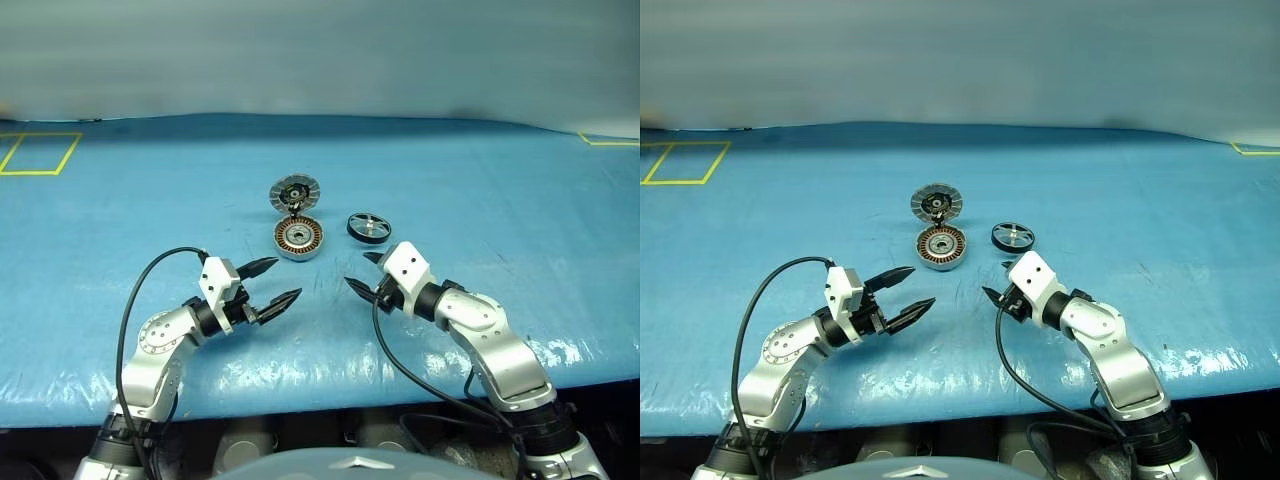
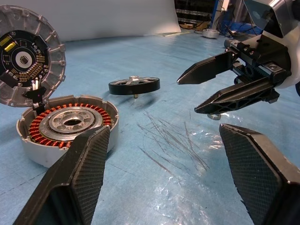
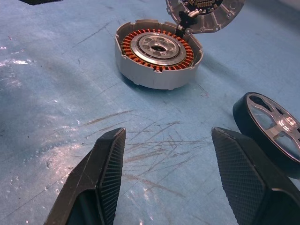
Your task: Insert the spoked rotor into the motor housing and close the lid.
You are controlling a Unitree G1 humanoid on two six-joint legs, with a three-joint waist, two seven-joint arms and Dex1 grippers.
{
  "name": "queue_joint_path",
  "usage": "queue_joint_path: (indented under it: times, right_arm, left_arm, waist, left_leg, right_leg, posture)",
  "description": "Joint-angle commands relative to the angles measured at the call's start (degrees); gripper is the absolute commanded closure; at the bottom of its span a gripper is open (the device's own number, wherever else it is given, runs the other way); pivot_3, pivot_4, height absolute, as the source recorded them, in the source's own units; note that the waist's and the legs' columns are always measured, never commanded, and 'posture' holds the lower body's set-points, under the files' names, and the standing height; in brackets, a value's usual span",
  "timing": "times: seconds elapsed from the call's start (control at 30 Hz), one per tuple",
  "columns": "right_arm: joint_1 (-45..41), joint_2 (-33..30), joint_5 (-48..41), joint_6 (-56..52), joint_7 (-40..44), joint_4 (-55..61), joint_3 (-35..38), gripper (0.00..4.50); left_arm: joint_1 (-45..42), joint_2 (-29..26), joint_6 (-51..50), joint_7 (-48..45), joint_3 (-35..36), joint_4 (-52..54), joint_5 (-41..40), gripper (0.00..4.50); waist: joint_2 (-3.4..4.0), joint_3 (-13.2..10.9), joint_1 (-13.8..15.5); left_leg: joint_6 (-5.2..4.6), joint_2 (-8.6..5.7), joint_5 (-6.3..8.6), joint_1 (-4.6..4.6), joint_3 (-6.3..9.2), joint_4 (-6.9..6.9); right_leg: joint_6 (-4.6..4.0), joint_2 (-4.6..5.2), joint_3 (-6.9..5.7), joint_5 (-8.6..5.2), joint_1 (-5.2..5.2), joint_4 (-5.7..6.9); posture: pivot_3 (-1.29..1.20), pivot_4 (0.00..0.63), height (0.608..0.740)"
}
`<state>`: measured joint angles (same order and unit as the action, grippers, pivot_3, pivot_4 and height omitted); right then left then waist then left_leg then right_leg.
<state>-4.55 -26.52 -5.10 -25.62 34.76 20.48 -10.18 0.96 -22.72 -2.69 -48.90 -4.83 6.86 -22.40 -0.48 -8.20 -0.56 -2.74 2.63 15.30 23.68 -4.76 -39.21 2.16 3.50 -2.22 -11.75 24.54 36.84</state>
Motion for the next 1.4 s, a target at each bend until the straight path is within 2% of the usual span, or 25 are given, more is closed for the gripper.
queue_joint_path:
  times: [0.03,1.13,1.4]
  right_arm:
    - [-0.6,0.0,-0.8,0.3,-0.2,1.8,1.1,1.42]
    - [-0.2,0.1,-0.8,0.3,-1.1,1.4,1.8,1.42]
    - [0.2,0.5,-0.4,0.5,-1.4,1.7,0.9,1.42]
  left_arm:
    - [-0.9,-0.2,2.1,-0.8,0.9,-0.6,0.5,0.52]
    - [-0.5,0.1,4.1,-0.7,0.7,-2.1,3.1,0.52]
    - [-3.4,-2.1,2.2,-1.4,1.0,-1.7,3.7,0.52]
  waist:
    - [0.00,0.0,0.0]
    - [0.00,0.0,0.0]
    - [0.00,0.0,0.0]
  left_leg:
    - [0.00,0.00,0.00,0.00,0.00,0.00]
    - [0.00,0.00,0.00,0.00,0.00,0.00]
    - [0.00,0.00,0.00,0.00,0.00,0.00]
  right_leg:
    - [0.00,0.00,0.00,0.00,0.00,0.00]
    - [0.00,0.00,0.00,0.00,0.00,0.00]
    - [0.00,0.00,0.00,0.01,0.00,0.00]
  posture:
    - [0.00,0.150,0.740]
    - [0.00,0.150,0.740]
    - [0.00,0.150,0.740]
